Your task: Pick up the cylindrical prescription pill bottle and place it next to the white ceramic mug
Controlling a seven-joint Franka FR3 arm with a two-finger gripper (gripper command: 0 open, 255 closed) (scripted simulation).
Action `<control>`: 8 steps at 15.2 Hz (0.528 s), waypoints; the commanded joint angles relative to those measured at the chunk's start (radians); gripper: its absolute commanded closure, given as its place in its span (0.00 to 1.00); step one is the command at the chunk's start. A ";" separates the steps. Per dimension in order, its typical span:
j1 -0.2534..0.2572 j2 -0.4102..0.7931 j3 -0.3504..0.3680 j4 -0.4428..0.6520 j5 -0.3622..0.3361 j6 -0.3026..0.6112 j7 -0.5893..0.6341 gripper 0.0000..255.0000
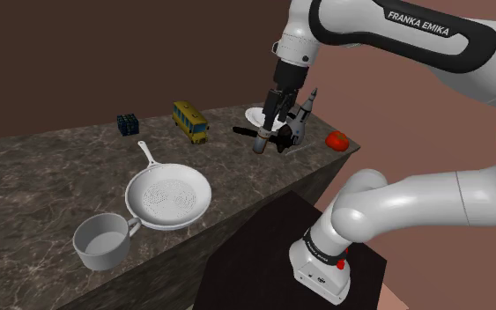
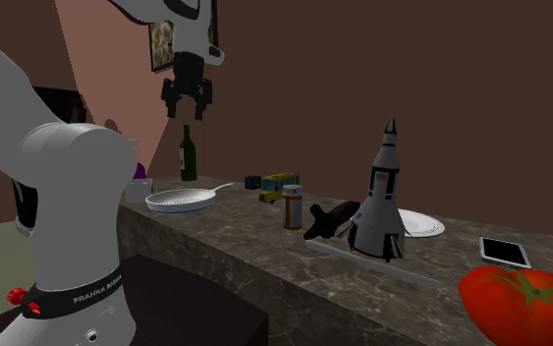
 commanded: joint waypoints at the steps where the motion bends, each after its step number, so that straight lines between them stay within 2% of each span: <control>1: 0.000 0.000 0.000 0.000 0.000 0.000 0.000 0.00; 8: -0.055 0.069 -0.111 -0.086 -0.079 0.178 -0.134 0.00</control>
